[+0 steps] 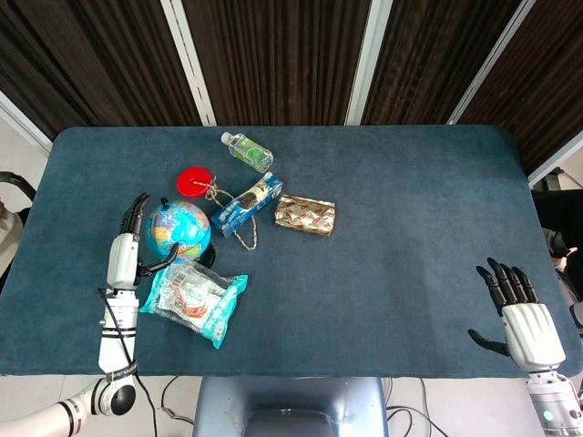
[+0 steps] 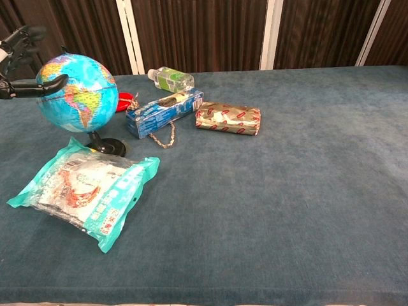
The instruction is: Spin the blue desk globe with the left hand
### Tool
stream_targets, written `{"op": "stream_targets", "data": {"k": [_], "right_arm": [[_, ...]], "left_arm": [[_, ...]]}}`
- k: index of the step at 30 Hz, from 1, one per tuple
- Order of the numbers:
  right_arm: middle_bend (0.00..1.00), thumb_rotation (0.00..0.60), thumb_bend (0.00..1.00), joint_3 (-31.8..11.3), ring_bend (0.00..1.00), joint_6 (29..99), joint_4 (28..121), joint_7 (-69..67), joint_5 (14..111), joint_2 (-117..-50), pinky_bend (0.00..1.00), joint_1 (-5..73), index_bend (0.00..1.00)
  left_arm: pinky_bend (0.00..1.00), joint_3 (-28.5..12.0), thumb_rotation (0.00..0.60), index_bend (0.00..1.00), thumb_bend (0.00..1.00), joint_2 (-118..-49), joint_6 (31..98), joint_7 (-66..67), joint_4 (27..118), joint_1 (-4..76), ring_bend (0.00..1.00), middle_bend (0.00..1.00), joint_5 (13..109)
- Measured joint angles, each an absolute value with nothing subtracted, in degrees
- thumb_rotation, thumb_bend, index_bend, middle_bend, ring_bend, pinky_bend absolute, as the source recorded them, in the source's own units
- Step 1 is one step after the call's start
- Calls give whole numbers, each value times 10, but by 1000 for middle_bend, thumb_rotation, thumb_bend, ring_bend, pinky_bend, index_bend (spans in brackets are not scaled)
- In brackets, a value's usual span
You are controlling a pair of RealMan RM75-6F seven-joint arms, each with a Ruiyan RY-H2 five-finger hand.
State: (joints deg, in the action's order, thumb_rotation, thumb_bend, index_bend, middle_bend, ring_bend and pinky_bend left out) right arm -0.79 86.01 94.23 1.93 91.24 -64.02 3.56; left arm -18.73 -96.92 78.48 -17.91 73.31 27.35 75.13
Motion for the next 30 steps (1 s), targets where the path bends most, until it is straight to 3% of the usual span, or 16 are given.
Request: {"op": "stream_targets", "data": {"k": [10,30], "right_arm": [[0,600,239,-9,0,860,942,20,911,-641,0,36,0],[0,600,238,-12,0,863,939,19,907,-642,0,34,0]], "left_arm": [[0,-187,582,0,294,-959,774,-195,724,267,0,0,741],[0,-204,587,0,304,-953,734,-211,673,276,0,0,706]]}}
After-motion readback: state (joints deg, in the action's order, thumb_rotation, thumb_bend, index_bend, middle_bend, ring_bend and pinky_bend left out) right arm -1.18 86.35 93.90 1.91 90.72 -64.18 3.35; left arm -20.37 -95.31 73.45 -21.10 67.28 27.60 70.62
